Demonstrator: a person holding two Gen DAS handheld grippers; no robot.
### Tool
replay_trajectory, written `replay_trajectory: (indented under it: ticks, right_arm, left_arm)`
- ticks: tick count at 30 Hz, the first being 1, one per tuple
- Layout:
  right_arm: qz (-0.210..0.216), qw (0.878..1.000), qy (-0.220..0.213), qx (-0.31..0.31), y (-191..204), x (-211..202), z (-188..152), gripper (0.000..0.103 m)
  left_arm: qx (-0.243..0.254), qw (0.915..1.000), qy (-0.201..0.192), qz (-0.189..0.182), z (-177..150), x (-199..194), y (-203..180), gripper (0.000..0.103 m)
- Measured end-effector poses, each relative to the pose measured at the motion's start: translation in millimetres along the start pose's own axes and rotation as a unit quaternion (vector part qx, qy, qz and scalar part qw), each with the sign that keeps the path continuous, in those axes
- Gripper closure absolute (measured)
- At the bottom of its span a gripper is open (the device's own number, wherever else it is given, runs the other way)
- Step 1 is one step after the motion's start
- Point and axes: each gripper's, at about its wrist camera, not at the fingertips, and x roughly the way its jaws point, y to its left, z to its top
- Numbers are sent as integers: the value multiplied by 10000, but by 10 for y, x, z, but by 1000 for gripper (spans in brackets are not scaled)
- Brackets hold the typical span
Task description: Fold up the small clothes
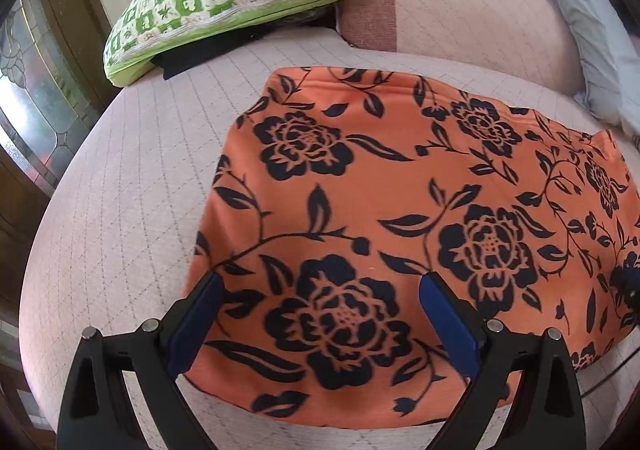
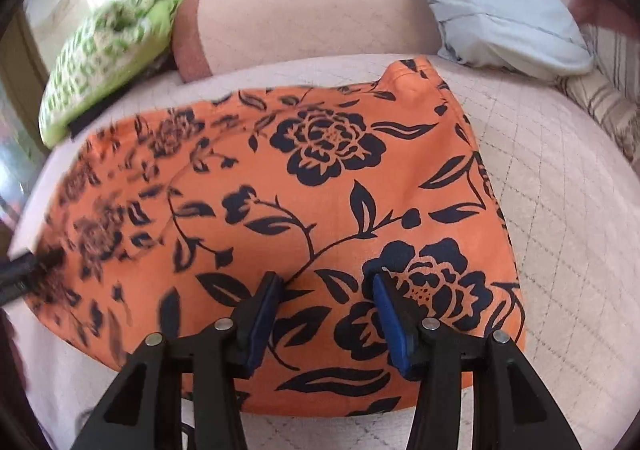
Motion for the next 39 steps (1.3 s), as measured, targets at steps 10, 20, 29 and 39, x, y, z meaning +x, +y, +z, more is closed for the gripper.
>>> replay_trajectory:
  ticks: [10,20,29,39]
  right_arm:
    - [-33,9992,48,393,-141,19,79,51]
    - [-182,9994,235,205,-29,250,152,42]
    - [9,9991,169,400,-89,98,207,42]
    - [28,9997,-16,252,-95,67,257,42]
  left_arm:
    - [41,10000,84,30,-24,172,-64,4]
    - [-8,9999,-109,24,20,296,-82,0]
    - [17,9996,-256,132,15,306,-128,0]
    - [-75,9994,-250,206,-30,267,-152,0]
